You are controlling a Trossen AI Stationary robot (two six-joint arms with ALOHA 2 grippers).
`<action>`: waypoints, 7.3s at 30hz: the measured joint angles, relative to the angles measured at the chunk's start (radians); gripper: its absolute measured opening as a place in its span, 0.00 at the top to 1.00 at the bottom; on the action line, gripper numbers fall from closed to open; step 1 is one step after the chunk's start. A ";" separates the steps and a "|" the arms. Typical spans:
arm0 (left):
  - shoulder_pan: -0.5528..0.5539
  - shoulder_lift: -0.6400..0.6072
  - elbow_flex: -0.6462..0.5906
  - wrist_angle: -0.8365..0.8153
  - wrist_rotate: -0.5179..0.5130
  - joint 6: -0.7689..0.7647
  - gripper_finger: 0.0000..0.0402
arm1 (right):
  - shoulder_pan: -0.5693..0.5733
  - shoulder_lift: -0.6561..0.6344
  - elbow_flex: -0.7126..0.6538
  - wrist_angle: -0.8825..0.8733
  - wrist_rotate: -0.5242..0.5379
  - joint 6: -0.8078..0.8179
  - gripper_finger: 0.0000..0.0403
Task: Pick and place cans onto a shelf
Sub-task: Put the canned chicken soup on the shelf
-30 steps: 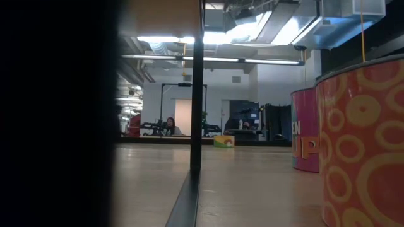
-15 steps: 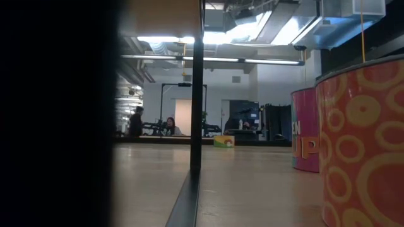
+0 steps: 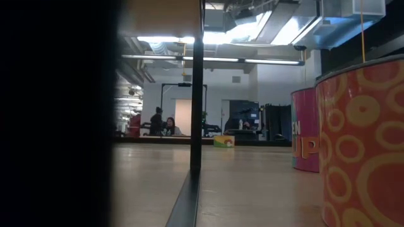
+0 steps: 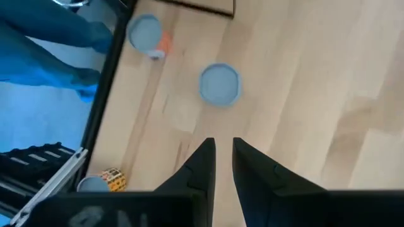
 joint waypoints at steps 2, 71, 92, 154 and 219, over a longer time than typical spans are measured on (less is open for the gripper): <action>0.000 -0.020 0.000 -0.012 -0.024 0.000 0.85 | 0.000 0.001 -0.071 0.061 -0.001 0.009 0.86; -0.019 -0.099 -0.001 -0.093 -0.066 -0.035 0.85 | 0.004 0.164 -0.890 1.235 0.251 0.155 0.86; -0.028 -0.099 -0.001 -0.132 -0.063 -0.053 0.85 | -0.081 0.261 -0.889 1.535 0.322 -0.042 0.86; 0.117 0.395 -0.007 -0.377 0.042 0.764 0.85 | 0.046 -0.223 0.084 0.476 0.307 -0.231 0.86; 0.128 0.450 -0.073 -0.178 -0.016 0.736 0.98 | 0.046 -0.222 0.082 0.475 0.306 -0.231 0.86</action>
